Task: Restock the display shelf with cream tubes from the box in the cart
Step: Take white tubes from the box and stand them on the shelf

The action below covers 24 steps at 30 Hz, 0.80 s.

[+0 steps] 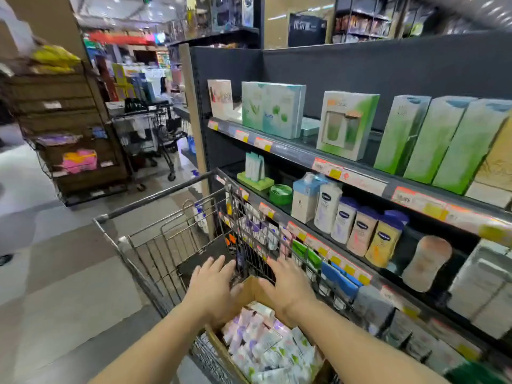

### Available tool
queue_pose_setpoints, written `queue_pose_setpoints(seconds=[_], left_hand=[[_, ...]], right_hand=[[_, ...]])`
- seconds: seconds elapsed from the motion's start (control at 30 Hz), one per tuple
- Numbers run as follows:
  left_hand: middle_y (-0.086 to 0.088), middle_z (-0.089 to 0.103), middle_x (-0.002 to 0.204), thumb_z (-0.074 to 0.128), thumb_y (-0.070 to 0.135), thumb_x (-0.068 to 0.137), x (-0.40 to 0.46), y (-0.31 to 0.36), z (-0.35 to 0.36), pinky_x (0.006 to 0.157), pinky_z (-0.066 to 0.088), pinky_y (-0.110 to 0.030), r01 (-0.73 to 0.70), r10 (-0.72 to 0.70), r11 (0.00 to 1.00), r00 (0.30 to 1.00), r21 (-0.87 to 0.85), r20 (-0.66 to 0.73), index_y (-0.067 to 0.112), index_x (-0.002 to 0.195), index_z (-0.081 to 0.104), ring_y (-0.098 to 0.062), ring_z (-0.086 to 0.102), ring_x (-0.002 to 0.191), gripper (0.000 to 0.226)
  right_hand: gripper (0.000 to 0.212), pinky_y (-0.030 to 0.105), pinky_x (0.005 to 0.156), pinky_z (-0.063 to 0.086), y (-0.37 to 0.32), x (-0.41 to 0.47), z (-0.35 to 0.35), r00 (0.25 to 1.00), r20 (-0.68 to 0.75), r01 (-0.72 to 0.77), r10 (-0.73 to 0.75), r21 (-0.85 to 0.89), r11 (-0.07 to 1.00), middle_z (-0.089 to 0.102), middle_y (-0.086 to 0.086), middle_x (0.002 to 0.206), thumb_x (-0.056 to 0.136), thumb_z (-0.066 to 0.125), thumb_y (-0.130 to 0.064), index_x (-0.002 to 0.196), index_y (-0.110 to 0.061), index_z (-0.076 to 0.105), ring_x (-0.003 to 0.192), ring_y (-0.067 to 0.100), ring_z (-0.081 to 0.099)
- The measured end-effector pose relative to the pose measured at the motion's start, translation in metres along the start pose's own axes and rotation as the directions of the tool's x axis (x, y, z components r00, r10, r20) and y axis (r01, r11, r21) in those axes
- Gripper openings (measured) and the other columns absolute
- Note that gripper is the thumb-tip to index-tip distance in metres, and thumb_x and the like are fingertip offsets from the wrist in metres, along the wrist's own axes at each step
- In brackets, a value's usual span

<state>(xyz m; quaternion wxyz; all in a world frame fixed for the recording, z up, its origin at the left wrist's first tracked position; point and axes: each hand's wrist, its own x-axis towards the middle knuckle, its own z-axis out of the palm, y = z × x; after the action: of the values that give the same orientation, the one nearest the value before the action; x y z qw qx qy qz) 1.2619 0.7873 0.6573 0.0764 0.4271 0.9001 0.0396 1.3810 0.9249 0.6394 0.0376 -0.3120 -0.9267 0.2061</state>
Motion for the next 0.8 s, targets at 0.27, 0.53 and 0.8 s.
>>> queue_pose_setpoints(seconds=[0.27, 0.53, 0.8], left_hand=[[-0.003, 0.016, 0.161, 0.037, 0.057, 0.095, 0.092, 0.008, 0.049, 0.119, 0.017, -0.047, -0.183, 0.175, 0.983, 0.971, 0.034, 0.163, 0.025, 0.152, 0.02, -0.029, 0.012, 0.148, 0.068], [-0.002, 0.035, 0.153, 0.039, 0.064, 0.089, 0.184, -0.003, 0.126, 0.114, 0.029, -0.044, -0.505, 0.464, 0.862, 0.813, 0.031, 0.351, 0.026, 0.146, 0.034, -0.026, 0.03, 0.141, 0.069], [-0.007, 0.039, 0.148, 0.046, 0.05, 0.094, 0.199, -0.018, 0.205, 0.104, 0.037, -0.037, -0.572, 0.511, 0.813, 0.617, -0.105, 0.598, 0.018, 0.146, 0.032, -0.028, 0.041, 0.132, 0.063]], right_hand=[[0.063, 0.043, 0.118, 0.021, 0.056, 0.04, 0.023, 0.972, 0.06, -0.232, 0.228, 0.055, 0.971, 0.028, 0.003, 0.157, 0.096, 0.044, -0.052, 0.149, -0.023, 0.03, 0.146, 0.023, 0.018], [0.063, 0.038, 0.109, 0.037, 0.097, 0.044, 0.082, 0.779, 0.182, -0.623, 0.6, 0.13, 0.771, 0.04, 0.002, 0.149, 0.093, 0.049, -0.052, 0.146, -0.021, 0.036, 0.136, 0.024, 0.038], [0.064, 0.037, 0.093, 0.049, 0.101, 0.011, 0.177, 0.547, 0.389, -0.835, 0.741, 0.2, 0.512, 0.048, 0.0, 0.144, 0.088, 0.044, -0.054, 0.147, -0.032, 0.032, 0.12, 0.026, 0.054]])
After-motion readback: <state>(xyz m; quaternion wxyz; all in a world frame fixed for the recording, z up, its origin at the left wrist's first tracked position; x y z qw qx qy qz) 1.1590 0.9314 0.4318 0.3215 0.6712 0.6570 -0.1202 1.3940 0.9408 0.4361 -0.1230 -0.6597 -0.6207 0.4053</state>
